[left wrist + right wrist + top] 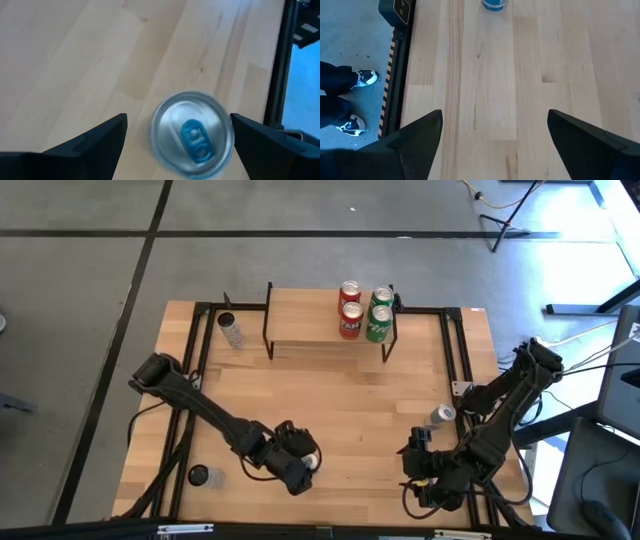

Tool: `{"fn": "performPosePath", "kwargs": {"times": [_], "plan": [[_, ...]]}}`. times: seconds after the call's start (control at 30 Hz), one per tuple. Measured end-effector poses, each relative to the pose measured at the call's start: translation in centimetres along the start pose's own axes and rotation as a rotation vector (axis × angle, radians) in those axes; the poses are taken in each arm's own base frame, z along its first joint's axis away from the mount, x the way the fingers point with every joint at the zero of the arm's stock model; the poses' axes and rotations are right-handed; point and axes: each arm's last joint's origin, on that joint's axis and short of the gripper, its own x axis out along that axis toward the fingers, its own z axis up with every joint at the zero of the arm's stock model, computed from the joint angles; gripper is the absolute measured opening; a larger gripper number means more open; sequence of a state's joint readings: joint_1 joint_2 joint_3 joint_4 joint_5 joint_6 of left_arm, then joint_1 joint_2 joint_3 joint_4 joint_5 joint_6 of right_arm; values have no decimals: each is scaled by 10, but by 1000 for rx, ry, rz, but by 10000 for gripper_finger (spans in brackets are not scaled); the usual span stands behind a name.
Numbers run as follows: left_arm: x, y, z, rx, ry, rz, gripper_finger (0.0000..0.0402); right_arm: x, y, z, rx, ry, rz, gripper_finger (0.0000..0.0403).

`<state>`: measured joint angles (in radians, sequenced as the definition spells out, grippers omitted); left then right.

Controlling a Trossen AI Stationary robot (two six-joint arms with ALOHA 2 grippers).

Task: Place canned beverage on shelf
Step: Put the left blue soda can on the shelf

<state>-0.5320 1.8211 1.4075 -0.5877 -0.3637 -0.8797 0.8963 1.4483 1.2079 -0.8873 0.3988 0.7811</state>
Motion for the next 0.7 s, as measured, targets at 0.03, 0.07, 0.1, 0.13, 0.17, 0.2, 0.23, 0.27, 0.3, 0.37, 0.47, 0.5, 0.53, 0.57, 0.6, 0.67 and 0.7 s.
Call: {"fn": "performPosePath", "kwargs": {"times": [0.03, 0.07, 0.1, 0.13, 0.17, 0.2, 0.23, 0.27, 0.3, 0.37, 0.47, 0.5, 0.53, 0.57, 0.6, 0.67, 0.7], "plan": [[3, -1, 0, -2, -1, -3, 337, 0, 0, 0, 0, 1, -1, 348], [6, -1, -1, -1, 3, -6, 337, 0, 0, 0, -1, 2, -2, 348], [9, -2, -3, 10, 10, 1, 337, 0, 0, 0, -2, 3, -3, 348], [13, -3, -5, 21, 19, 1, 337, 0, 0, 0, -2, 3, -3, 348], [16, -3, -7, 26, 22, 3, 337, 0, 0, 0, -3, 3, -3, 348], [18, -3, -8, 30, 26, 9, 337, 0, 0, 0, -3, 4, -4, 348], [20, -3, -9, 33, 30, 17, 336, 0, 0, 0, -3, 4, -4, 348], [20, -3, -9, 30, 28, 18, 334, 0, 0, 0, -3, 4, -4, 348], [21, -3, -9, 20, 23, 21, 331, 0, 0, 0, -3, 4, -4, 348], [21, -1, -7, 4, 22, 28, 318, 0, 0, -1, -5, 11, 2, 348], [23, 2, -4, -32, 20, 34, 280, 0, 0, -1, -23, 29, 17, 348], [23, 3, -3, -46, 23, 33, 263, 0, 0, -2, -34, 39, 20, 348], [23, 4, -1, -54, 27, 30, 244, -2, -2, -3, -41, 49, 18, 348], [22, 5, 1, -61, 36, 22, 226, -4, -4, -3, -47, 52, 16, 348], [22, 7, 4, -62, 47, 12, 210, -7, -6, -3, -50, 48, 14, 348], [18, 12, 10, -65, 56, -5, 206, -15, -14, 1, -43, 28, 15, 348], [14, 14, 15, -62, 56, -17, 206, -21, -20, 3, -32, 14, 18, 348]]}}
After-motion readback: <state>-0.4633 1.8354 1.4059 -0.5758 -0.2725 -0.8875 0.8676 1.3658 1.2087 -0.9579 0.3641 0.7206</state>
